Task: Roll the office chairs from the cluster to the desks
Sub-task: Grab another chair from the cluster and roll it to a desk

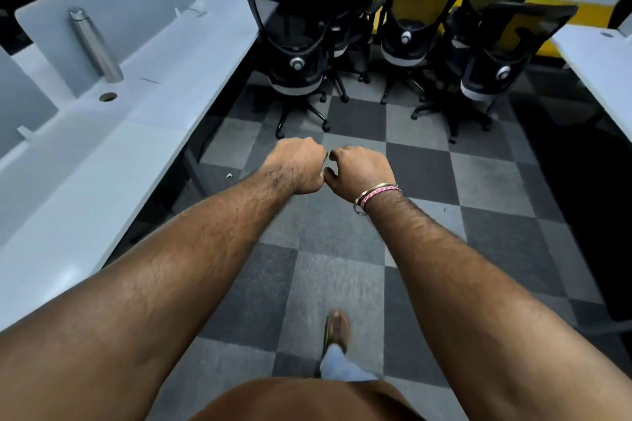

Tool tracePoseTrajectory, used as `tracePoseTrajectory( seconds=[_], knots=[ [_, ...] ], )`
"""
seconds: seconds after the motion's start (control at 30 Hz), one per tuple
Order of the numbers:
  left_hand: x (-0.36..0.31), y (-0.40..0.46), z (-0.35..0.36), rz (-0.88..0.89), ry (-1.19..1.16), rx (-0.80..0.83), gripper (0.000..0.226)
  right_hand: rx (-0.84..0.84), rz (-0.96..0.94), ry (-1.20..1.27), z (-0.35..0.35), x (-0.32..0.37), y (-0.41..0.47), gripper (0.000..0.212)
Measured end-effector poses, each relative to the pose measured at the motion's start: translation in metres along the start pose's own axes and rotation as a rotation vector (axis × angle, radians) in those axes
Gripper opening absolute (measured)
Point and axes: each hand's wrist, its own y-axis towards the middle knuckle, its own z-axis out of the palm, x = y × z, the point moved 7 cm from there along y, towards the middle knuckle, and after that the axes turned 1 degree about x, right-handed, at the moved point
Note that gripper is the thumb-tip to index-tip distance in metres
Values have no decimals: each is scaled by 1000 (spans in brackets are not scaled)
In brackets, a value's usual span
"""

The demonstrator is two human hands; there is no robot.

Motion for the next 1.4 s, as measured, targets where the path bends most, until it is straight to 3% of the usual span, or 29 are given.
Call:
tracePoseTrajectory(
  seconds=[0.5,1.0,1.17,1.4],
  knots=[
    [127,326,-13,-159,-30,-14,23,-10,-181,1,40,-106,349,33],
    [291,611,12,-62,-4,60,9,-5,-186,-17,103,-132,670,29],
    [347,703,-1,-6,38,69,12,-33,-123,16,99,-143,772,19],
    [412,819,17,-41,55,86,16,-50,-135,47,134,-159,908,25]
  ],
)
